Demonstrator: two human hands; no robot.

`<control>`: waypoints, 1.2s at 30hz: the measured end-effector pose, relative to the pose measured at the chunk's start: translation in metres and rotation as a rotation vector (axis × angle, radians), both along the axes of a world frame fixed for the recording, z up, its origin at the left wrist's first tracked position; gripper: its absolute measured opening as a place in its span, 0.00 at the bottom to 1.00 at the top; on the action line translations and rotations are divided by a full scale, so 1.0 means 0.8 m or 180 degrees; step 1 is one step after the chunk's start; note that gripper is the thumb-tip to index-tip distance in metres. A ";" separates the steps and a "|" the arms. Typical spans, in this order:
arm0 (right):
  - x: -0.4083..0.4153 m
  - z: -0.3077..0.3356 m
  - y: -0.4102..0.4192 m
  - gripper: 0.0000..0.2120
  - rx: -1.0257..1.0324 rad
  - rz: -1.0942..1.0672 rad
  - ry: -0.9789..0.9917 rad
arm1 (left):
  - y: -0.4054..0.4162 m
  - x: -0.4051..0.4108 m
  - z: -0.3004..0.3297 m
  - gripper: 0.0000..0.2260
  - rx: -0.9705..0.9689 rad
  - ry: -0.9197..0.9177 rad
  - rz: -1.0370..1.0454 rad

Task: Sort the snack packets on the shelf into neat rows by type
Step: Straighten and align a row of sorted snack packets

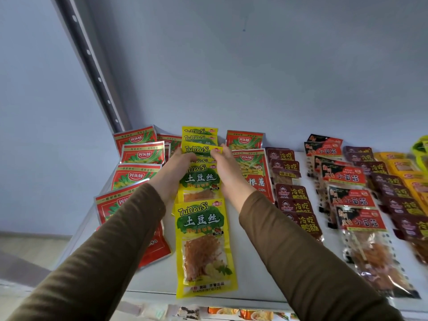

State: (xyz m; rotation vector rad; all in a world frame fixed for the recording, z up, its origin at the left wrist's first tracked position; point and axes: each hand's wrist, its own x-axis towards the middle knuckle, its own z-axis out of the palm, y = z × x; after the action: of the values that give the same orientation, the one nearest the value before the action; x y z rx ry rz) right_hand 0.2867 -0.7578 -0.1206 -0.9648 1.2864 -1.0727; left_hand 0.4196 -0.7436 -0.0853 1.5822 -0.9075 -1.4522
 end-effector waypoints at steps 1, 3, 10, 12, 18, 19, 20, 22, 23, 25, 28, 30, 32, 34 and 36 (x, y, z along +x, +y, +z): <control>0.001 0.003 -0.002 0.26 -0.0042 -0.0001 -0.0007 | -0.003 0.000 0.001 0.16 -0.0013 0.0013 0.0031; 0.003 0.007 -0.005 0.21 -0.0087 0.0049 -0.0069 | -0.003 -0.001 0.005 0.14 -0.0075 0.0039 0.0064; -0.014 0.017 0.020 0.30 -0.0102 0.0003 -0.0162 | 0.028 0.008 0.015 0.12 -0.0513 -0.0412 -0.0193; -0.027 0.022 0.039 0.26 -0.0293 -0.0063 -0.0107 | 0.047 0.015 0.018 0.13 -0.0720 -0.0266 -0.0194; -0.059 0.020 0.111 0.28 -0.0565 0.0464 0.1070 | 0.096 0.038 -0.022 0.34 -0.1111 -0.0826 -0.0904; -0.063 0.017 0.121 0.31 -0.0590 0.0568 0.1342 | 0.104 0.038 -0.027 0.37 -0.1031 -0.0929 -0.1028; -0.066 0.012 0.131 0.35 -0.0616 0.0685 0.1590 | 0.110 0.038 -0.031 0.38 -0.0964 -0.1055 -0.1134; -0.065 0.003 0.146 0.42 -0.0622 0.0880 0.2010 | 0.117 0.035 -0.035 0.38 -0.0983 -0.1447 -0.1354; -0.064 -0.003 0.148 0.45 -0.0626 0.0909 0.2165 | 0.118 0.033 -0.037 0.37 -0.1025 -0.1655 -0.1419; -0.060 -0.013 0.149 0.47 -0.0782 0.0874 0.2333 | 0.117 0.027 -0.035 0.37 -0.1100 -0.1932 -0.1488; -0.056 -0.019 0.137 0.46 -0.0879 0.0701 0.2376 | 0.111 0.022 -0.032 0.38 -0.1119 -0.1956 -0.1507; -0.054 -0.021 0.129 0.42 -0.0874 0.0565 0.2436 | 0.109 0.020 -0.030 0.37 -0.1101 -0.1879 -0.1471; -0.052 -0.021 0.124 0.38 -0.0868 0.0380 0.2463 | 0.107 0.018 -0.027 0.37 -0.1103 -0.1828 -0.1387; -0.049 -0.021 0.118 0.32 -0.0878 0.0269 0.2498 | 0.108 0.017 -0.025 0.36 -0.1151 -0.1825 -0.1323; -0.046 -0.019 0.114 0.26 -0.0859 0.0223 0.2542 | 0.109 0.018 -0.027 0.35 -0.1264 -0.1979 -0.1301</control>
State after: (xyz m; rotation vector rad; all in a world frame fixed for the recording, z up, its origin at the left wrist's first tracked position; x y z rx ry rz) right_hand 0.2501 -0.6669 -0.1358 -1.7391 1.7423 -0.8355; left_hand 0.4342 -0.6564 -0.1066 1.6129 -1.8420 -0.9307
